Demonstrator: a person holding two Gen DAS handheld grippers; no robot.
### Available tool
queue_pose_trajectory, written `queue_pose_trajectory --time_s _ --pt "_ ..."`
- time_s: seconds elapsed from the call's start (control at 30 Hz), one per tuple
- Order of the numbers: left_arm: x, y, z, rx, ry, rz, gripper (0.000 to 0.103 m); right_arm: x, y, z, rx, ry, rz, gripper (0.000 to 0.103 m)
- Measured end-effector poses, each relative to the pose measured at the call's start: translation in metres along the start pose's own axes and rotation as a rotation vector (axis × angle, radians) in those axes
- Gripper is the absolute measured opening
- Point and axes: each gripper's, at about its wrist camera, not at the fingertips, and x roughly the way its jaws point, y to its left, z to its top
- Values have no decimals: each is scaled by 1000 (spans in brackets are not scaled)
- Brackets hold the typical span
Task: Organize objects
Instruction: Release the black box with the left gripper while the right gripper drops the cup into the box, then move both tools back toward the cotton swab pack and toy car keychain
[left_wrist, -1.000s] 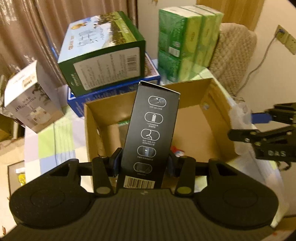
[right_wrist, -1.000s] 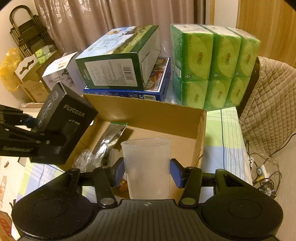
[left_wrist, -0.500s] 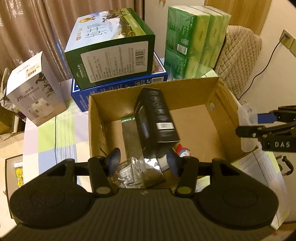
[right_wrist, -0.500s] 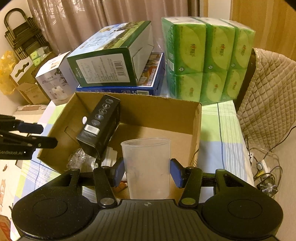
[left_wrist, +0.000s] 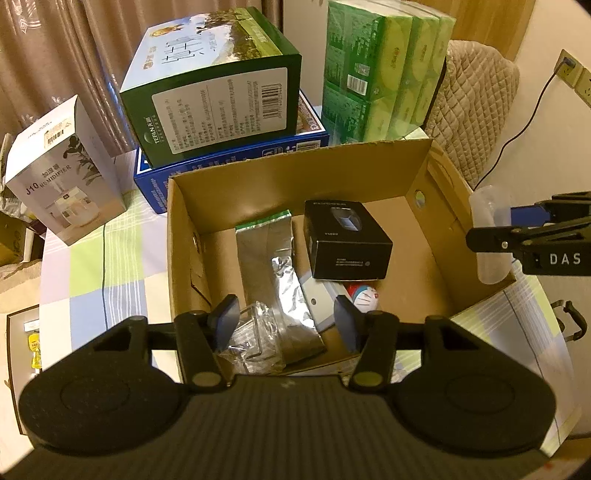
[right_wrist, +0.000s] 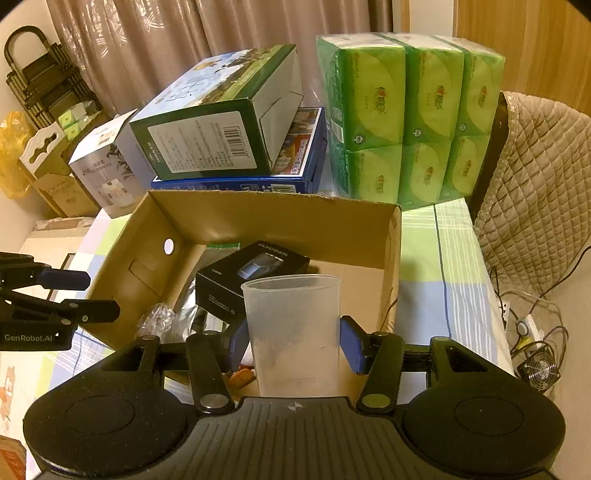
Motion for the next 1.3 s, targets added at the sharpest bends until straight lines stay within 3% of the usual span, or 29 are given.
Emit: queue_pose_trajectory --time_s 0.17,0.23,0.3,0.33,0.73,1.3 --pt "3 2 -1 -7 -3 -3 56 4 -3 0 25 -7 35 49" --pt "3 2 -1 -15 -9 -8 63 6 -7 0 49 -30 67 51" --pt "3 3 -3 -29 -13 -13 70 3 -10 -1 64 -74 66 76" --pt "3 3 -4 -30 -15 -12 71 0 -10 -2 67 -99 54 79" --pt "-16 -1 -29 -50 -66 -7 85 -31 -11 -23 74 -141 42 80" --pt "-82 -48 -113 -54 -148 -25 98 -111 -2 -126 61 -147 26 80"
